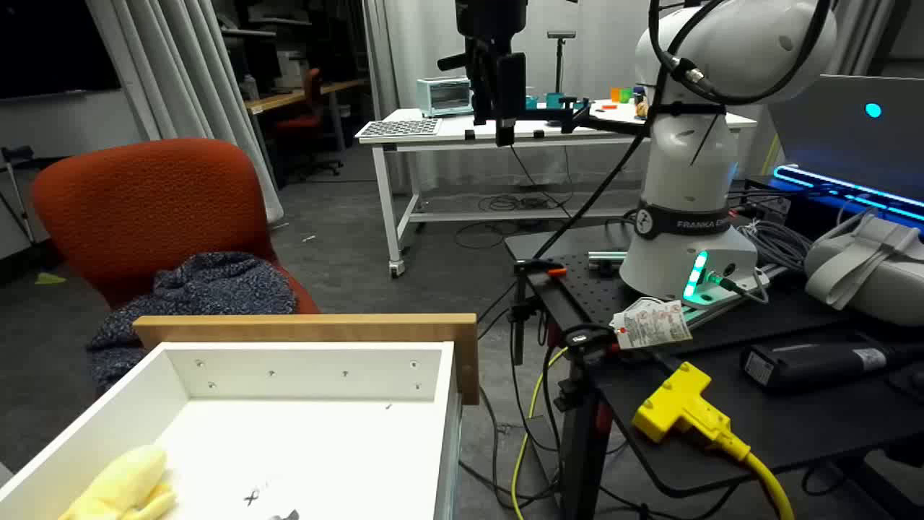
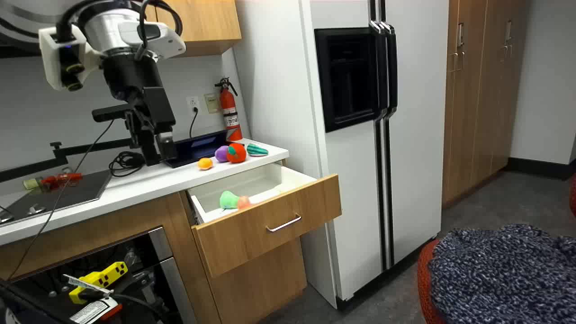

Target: Close the open drawer on the right

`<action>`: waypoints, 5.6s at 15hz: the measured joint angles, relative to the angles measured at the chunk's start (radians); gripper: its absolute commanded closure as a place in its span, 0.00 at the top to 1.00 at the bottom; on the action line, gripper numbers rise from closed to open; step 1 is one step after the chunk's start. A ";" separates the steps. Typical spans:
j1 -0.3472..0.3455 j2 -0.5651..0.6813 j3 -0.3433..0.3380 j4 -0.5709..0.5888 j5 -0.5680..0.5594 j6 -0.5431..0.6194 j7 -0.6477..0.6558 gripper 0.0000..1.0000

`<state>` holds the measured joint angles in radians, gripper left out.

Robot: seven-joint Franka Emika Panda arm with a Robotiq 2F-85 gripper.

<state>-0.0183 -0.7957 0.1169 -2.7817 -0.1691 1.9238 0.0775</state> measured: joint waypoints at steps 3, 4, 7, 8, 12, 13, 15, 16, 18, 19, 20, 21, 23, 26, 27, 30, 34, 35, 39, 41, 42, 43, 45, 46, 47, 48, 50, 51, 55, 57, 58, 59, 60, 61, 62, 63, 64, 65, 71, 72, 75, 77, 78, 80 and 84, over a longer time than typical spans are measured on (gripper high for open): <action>0.000 0.001 0.000 0.000 0.000 0.000 0.000 1.00; 0.000 0.001 0.000 0.000 0.000 0.000 0.000 1.00; 0.000 0.001 0.000 0.000 0.000 0.000 0.000 1.00; 0.000 0.001 0.000 0.000 0.000 0.000 0.000 1.00; 0.000 0.001 0.000 0.000 0.000 0.000 0.000 1.00; 0.000 0.001 0.000 0.000 0.000 0.000 0.000 1.00; 0.000 0.001 0.000 0.000 0.000 0.000 0.000 1.00; 0.000 0.001 0.000 0.000 0.000 0.000 0.000 1.00; 0.000 0.001 0.000 0.000 0.000 0.000 0.000 1.00; 0.001 0.002 -0.001 0.001 0.000 0.000 0.000 1.00; 0.002 0.003 -0.003 0.002 0.000 0.000 0.000 1.00; 0.004 0.004 -0.005 0.003 0.000 0.000 0.000 1.00; 0.005 0.009 -0.007 0.004 0.000 0.000 0.000 1.00; 0.006 0.010 -0.008 0.005 0.000 0.000 0.000 1.00; 0.006 0.010 -0.008 0.005 0.001 0.000 0.000 1.00; 0.006 0.010 -0.008 0.007 0.001 0.000 0.000 1.00; 0.006 0.010 -0.008 0.007 0.001 0.000 0.000 1.00; 0.006 0.010 -0.008 0.007 0.001 0.000 0.000 1.00; 0.006 0.010 -0.008 0.007 0.001 0.000 0.000 1.00; 0.006 0.011 -0.008 0.008 0.001 0.000 0.000 1.00; 0.006 0.015 -0.008 0.011 0.001 0.000 0.000 1.00; 0.006 0.023 -0.008 0.017 0.001 0.001 0.000 1.00; 0.006 0.053 -0.008 0.034 0.001 0.024 0.004 1.00; 0.005 0.074 -0.008 0.044 0.001 0.050 0.009 1.00; 0.004 0.099 -0.008 0.055 0.001 0.079 0.015 1.00; 0.003 0.126 -0.008 0.066 0.001 0.112 0.022 1.00; 0.000 0.191 -0.008 0.094 0.001 0.181 0.038 1.00; 0.000 0.225 -0.008 0.111 0.001 0.212 0.047 1.00; 0.000 0.369 -0.008 0.191 0.001 0.298 0.080 1.00; 0.000 0.420 -0.008 0.225 0.001 0.305 0.089 1.00; 0.000 0.433 -0.008 0.234 0.001 0.305 0.090 1.00; 0.000 0.439 -0.008 0.239 0.001 0.305 0.091 1.00; -0.001 0.441 -0.008 0.241 0.001 0.305 0.091 1.00; -0.001 0.441 -0.008 0.241 0.001 0.305 0.091 1.00; 0.000 0.441 -0.008 0.241 0.001 0.305 0.091 1.00; 0.000 0.443 -0.008 0.240 0.000 0.305 0.091 1.00; -0.001 0.448 -0.008 0.240 -0.002 0.307 0.095 1.00; -0.004 0.459 -0.008 0.240 -0.011 0.322 0.108 1.00; -0.069 0.624 -0.011 0.277 -0.171 0.525 0.269 1.00; -0.078 0.660 -0.013 0.292 -0.202 0.552 0.299 1.00; -0.080 0.764 -0.033 0.351 -0.256 0.596 0.359 1.00; -0.074 0.826 -0.047 0.394 -0.266 0.608 0.373 1.00; -0.068 0.856 -0.056 0.416 -0.268 0.612 0.375 1.00; -0.055 0.908 -0.074 0.456 -0.268 0.618 0.375 1.00; -0.028 1.001 -0.115 0.519 -0.265 0.656 0.372 1.00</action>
<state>-0.0462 0.2049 0.0019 -2.2630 -0.4336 2.5797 0.4492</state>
